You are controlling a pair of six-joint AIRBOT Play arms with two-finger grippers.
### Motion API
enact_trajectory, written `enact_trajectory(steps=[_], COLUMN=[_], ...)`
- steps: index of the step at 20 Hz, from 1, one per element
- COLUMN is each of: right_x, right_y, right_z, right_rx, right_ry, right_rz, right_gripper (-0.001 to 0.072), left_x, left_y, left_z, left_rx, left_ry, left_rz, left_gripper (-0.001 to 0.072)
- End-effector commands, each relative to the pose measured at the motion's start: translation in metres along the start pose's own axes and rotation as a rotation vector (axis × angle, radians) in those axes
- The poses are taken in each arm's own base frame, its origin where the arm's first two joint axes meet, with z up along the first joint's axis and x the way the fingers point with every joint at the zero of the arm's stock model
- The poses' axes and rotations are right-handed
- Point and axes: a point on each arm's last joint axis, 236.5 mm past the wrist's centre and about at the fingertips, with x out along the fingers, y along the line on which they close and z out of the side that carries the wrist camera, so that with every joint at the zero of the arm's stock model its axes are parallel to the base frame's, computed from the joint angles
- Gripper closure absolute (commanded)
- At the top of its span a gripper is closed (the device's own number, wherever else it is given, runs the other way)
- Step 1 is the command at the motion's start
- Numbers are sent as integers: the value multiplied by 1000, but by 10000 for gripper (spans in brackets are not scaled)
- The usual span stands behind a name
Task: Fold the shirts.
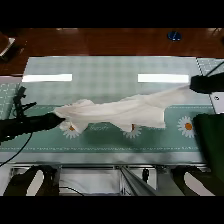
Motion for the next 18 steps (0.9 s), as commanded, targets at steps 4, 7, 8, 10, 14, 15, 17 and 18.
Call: enact_trajectory(steps=[4, 7, 8, 10, 14, 15, 17, 18], right_x=[108, 101, 89, 61, 30, 36, 58, 70], right_y=[33, 14, 2, -34, -132, -142, -140, -131], right_z=[46, 60, 61, 51, -2, -24, -70, -91], right_rx=[136, 193, 197, 193, 382, 451, 532, 546], right_ry=[109, 110, 120, 138, 104, 82, 83, 97], right_rz=[215, 216, 211, 183, -22, -34, -21, 2], right_gripper=[593, 295, 296, 296, 297, 297, 297, 297], left_x=[66, 63, 52, 22, -28, -24, 1, 13], left_y=[43, 35, 31, 39, 104, 110, 102, 95], left_z=[23, 58, 72, 97, 110, 98, 63, 49], left_rx=[-171, -137, -68, 28, -158, -228, -281, -274], left_ry=[-13, -29, -30, -32, -95, -78, -4, 24], left_rz=[1, -10, 1, 85, 274, 258, 164, 120], left_gripper=[675, 206, 199, 200, 200, 200, 201, 201])
